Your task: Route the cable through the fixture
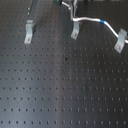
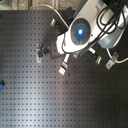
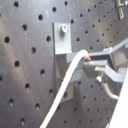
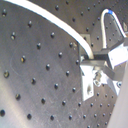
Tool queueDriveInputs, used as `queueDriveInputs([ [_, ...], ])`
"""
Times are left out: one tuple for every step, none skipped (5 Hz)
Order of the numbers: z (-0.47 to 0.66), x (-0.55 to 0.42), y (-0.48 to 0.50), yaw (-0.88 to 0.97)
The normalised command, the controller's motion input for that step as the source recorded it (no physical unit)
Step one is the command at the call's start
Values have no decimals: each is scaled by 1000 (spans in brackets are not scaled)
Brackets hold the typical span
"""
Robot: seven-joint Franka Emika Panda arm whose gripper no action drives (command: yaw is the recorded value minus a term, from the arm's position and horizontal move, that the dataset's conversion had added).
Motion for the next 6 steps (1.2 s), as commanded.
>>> queueDriveInputs([
  [-17, -294, -421, -143],
  [6, -180, -351, -343],
  [2, -5, -220, -368],
  [1, 43, -155, -223],
  [115, -233, -134, -340],
  [282, -123, 0, 0],
])
